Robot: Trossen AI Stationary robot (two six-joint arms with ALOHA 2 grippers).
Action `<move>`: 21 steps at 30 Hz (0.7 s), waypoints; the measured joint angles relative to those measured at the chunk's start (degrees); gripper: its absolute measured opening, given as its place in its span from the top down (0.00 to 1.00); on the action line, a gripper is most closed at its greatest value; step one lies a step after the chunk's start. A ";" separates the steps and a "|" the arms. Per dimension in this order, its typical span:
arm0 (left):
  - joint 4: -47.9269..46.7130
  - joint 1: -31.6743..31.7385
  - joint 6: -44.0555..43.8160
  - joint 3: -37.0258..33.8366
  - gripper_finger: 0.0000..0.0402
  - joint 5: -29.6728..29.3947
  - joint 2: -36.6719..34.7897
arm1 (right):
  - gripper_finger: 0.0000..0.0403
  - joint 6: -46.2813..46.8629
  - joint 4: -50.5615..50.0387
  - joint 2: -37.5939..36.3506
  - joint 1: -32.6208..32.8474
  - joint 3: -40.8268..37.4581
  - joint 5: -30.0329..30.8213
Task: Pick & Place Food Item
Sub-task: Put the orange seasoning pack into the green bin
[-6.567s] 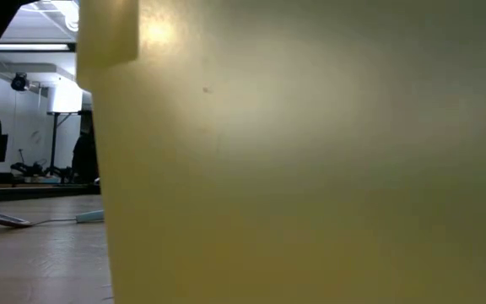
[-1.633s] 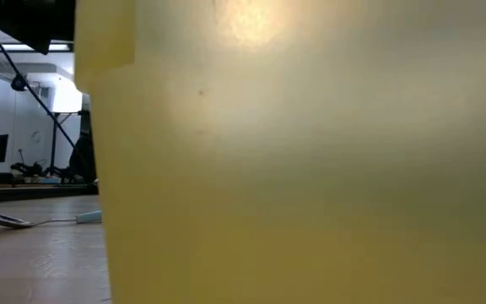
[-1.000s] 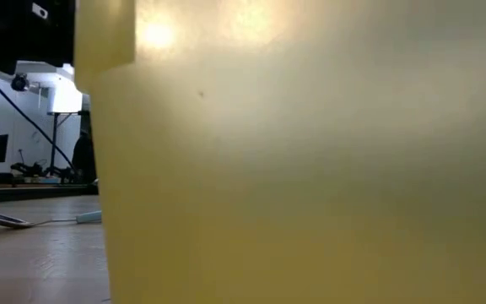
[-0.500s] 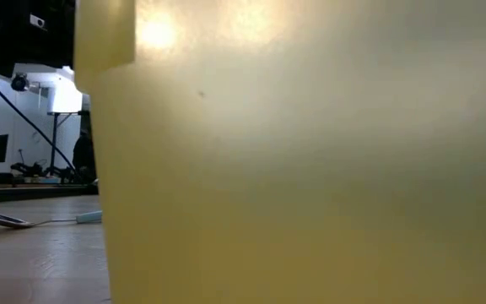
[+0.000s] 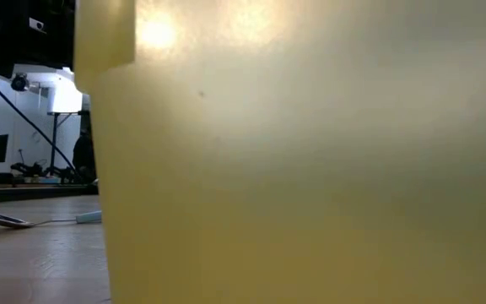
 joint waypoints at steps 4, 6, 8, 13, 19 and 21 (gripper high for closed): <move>0.02 0.00 0.00 0.00 0.57 0.00 0.00 | 0.08 0.00 0.00 0.01 0.01 0.00 -0.02; 0.03 0.00 -0.02 0.00 0.57 0.00 0.00 | 0.08 0.00 0.02 0.01 0.00 0.00 -0.02; 0.04 0.00 -0.02 0.00 0.57 0.00 0.00 | 0.08 0.00 0.00 -0.01 0.02 0.00 0.00; 0.07 0.00 -0.04 0.00 0.57 0.00 0.00 | 0.08 0.00 0.00 0.00 0.00 0.00 -0.02; -0.44 0.00 -0.19 0.00 0.57 0.00 0.00 | 0.08 0.00 0.02 0.01 0.00 0.00 0.00; -0.89 0.00 -0.17 0.00 0.57 0.00 0.00 | 0.08 0.00 0.02 0.01 0.02 0.00 -0.01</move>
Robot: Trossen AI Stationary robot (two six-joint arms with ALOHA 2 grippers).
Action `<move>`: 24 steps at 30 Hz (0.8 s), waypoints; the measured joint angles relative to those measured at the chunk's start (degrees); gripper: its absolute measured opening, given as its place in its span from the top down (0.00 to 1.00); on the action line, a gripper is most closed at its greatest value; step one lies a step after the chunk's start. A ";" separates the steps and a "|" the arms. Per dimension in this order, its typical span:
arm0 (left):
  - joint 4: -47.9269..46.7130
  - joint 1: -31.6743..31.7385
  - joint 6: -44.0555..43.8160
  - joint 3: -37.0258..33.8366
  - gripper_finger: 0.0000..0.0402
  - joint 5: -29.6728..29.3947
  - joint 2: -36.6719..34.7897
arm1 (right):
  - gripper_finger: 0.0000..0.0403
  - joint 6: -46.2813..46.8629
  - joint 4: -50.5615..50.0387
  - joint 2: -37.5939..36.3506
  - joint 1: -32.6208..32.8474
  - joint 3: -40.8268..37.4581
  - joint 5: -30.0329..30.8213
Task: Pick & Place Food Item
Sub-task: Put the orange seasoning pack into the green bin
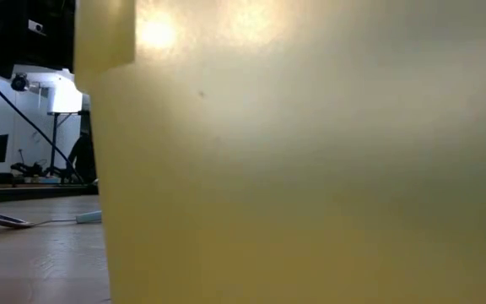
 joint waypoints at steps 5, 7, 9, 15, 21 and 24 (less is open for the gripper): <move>-3.12 0.00 0.00 -0.02 0.57 0.00 0.00 | 0.08 0.00 0.00 0.00 -0.01 0.00 0.00; -5.13 0.00 0.00 -0.02 0.57 0.00 0.08 | 0.08 0.00 -0.02 -0.02 0.00 0.00 -0.01; -7.29 0.00 0.00 -0.04 0.57 0.00 0.11 | 0.08 0.00 0.00 0.00 -0.02 0.00 0.00; -15.00 0.00 0.01 -0.04 0.57 0.00 0.11 | 0.08 0.00 0.00 -0.02 -0.02 0.00 0.01; -21.59 0.00 0.02 -0.04 0.57 0.00 0.13 | 0.08 0.55 0.05 0.00 0.00 0.00 -0.01; -23.80 0.00 0.02 -0.09 0.57 0.00 0.15 | 0.08 4.15 1.24 0.10 -0.02 0.00 0.39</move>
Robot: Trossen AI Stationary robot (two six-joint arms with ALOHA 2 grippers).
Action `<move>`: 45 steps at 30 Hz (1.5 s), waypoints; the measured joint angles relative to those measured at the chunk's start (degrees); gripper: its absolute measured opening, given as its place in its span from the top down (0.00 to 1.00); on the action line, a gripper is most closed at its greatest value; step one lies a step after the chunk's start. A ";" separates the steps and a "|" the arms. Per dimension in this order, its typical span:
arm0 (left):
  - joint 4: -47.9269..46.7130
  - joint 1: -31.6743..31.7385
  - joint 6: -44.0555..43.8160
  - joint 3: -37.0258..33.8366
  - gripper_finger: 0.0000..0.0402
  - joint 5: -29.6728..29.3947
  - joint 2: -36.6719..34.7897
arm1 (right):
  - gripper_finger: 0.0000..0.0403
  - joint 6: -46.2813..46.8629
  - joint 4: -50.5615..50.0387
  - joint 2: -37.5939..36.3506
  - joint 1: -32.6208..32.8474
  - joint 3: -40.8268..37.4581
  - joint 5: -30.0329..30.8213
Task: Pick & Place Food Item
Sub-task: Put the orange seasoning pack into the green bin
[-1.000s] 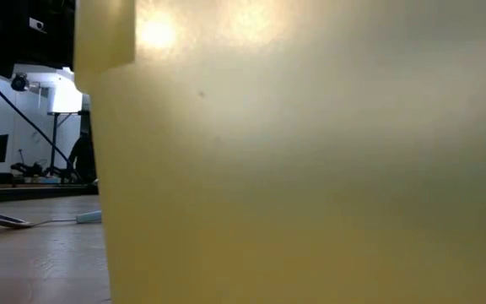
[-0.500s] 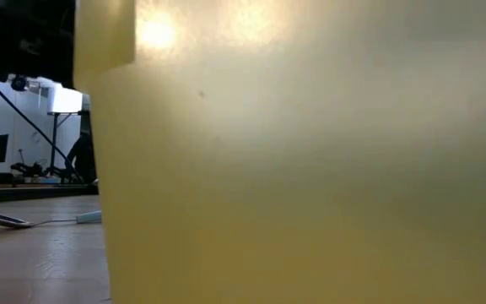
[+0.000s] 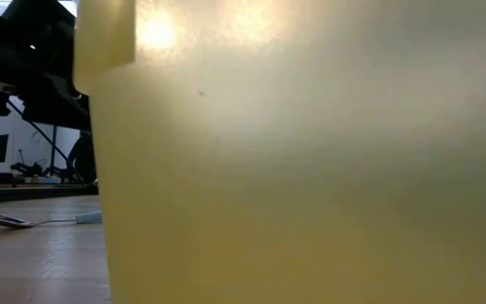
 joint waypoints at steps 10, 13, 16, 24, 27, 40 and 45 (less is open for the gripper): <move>-1.44 0.00 0.01 -0.02 0.57 -0.01 0.00 | 0.08 7.14 -18.63 4.15 0.00 6.96 15.36; -1.46 0.00 0.02 -0.02 0.57 0.00 0.00 | 0.08 11.76 -28.27 8.86 -0.04 11.99 19.64; -1.44 0.00 0.02 -0.02 0.57 0.00 0.00 | 0.08 14.08 -35.09 14.28 0.00 17.02 20.47; -1.42 0.00 0.03 -0.02 0.57 -0.02 0.00 | 0.08 16.59 -39.55 28.79 -0.18 27.16 32.09; -1.44 0.00 0.04 -0.02 0.57 -0.01 0.00 | 0.08 19.48 -44.59 32.89 -0.23 31.69 37.01; -1.41 0.00 0.07 -0.04 0.57 -0.01 -0.02 | 0.08 44.04 -81.28 49.96 -4.73 48.53 31.89; -1.43 0.00 0.06 -0.04 0.57 -0.01 -0.02 | 0.08 42.57 -80.32 55.38 -5.56 49.64 31.52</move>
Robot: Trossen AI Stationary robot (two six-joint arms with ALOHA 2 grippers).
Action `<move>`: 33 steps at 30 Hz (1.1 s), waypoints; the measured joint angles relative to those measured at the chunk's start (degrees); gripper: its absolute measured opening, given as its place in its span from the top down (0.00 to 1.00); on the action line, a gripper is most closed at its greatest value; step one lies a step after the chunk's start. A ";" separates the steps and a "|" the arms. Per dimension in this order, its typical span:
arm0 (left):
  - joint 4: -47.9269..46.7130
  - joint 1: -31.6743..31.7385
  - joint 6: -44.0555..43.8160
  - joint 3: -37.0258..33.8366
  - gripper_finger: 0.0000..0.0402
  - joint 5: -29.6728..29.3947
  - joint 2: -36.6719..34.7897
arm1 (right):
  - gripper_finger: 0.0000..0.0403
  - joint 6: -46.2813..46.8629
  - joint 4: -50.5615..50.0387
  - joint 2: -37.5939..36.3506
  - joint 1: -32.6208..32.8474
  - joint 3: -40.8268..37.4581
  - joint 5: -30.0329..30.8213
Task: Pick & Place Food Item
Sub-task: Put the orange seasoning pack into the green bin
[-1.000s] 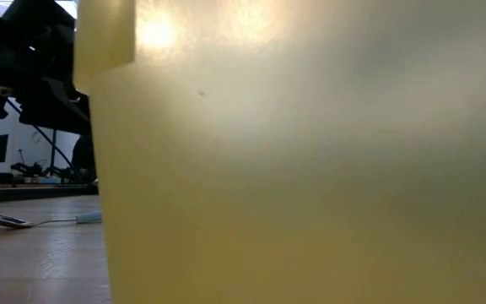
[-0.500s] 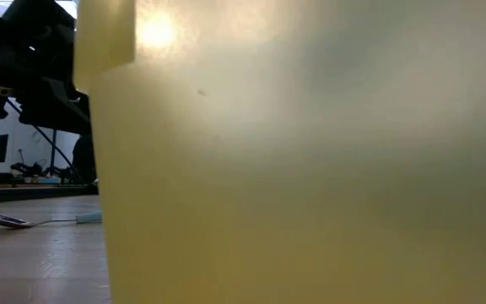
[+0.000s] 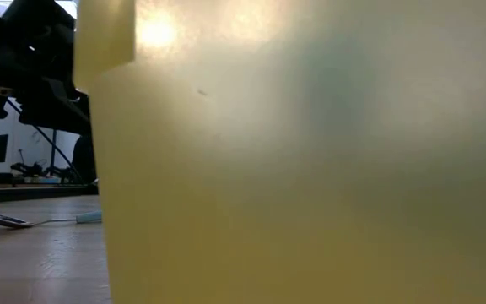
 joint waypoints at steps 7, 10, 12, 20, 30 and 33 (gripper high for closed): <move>0.01 0.00 -0.01 0.00 0.57 -0.01 0.00 | 0.08 -0.38 -0.02 7.00 0.03 1.00 -0.01; 0.00 0.00 -0.02 0.00 0.57 -0.01 0.00 | 0.08 -0.35 0.34 8.97 0.04 0.93 -0.19; 0.01 0.00 -0.02 0.00 0.57 -0.01 0.00 | 0.08 0.08 0.44 9.79 0.05 0.84 -0.23; 0.01 0.00 -0.02 0.00 0.57 -0.01 0.00 | 0.08 -0.18 1.68 12.27 -0.35 0.78 -0.29; 0.01 0.00 -0.02 0.00 0.57 -0.01 0.00 | 0.08 -0.22 2.88 14.60 -1.24 0.67 -0.31; 0.01 0.00 -0.02 0.00 0.57 -0.01 0.00 | 0.08 -0.21 3.42 15.01 -1.35 0.74 -0.36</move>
